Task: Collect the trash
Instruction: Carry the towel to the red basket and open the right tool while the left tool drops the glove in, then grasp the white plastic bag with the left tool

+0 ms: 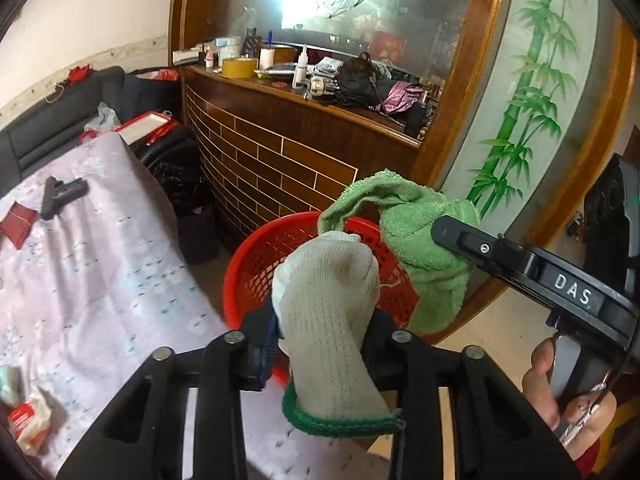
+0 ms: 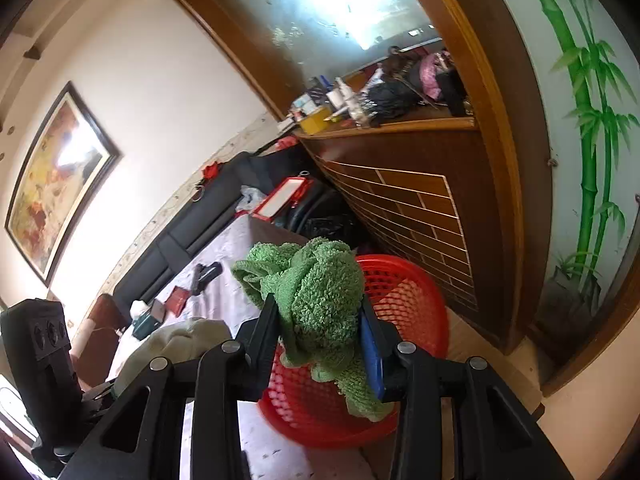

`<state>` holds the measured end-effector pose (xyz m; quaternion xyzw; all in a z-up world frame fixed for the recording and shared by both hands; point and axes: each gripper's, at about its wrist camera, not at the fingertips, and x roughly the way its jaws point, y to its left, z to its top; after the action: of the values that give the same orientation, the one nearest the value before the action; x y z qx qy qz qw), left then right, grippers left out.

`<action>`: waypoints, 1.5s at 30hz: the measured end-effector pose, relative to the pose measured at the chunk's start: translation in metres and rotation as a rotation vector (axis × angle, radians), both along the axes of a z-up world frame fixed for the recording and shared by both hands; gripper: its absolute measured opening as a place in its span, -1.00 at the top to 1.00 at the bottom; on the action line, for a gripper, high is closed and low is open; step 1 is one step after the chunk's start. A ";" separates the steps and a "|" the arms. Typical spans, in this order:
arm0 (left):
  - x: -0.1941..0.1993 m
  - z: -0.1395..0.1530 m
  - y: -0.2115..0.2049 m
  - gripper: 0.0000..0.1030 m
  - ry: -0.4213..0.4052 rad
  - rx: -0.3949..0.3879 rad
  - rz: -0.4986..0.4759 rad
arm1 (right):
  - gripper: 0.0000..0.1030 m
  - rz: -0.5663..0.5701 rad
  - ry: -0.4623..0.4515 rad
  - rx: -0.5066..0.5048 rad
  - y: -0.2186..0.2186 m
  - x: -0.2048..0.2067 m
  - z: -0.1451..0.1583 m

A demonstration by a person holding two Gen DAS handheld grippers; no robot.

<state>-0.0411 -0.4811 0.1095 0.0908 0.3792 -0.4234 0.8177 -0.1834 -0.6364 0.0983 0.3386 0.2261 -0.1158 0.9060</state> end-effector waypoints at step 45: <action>-0.024 -0.061 0.426 -0.08 0.008 0.089 0.643 | -0.23 0.660 0.118 -0.183 0.325 0.070 -0.019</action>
<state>-0.0649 -0.0551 0.0485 0.0003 0.4100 -0.1267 0.9032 -0.1130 -0.3110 0.0794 0.1572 0.3639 0.1445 0.9066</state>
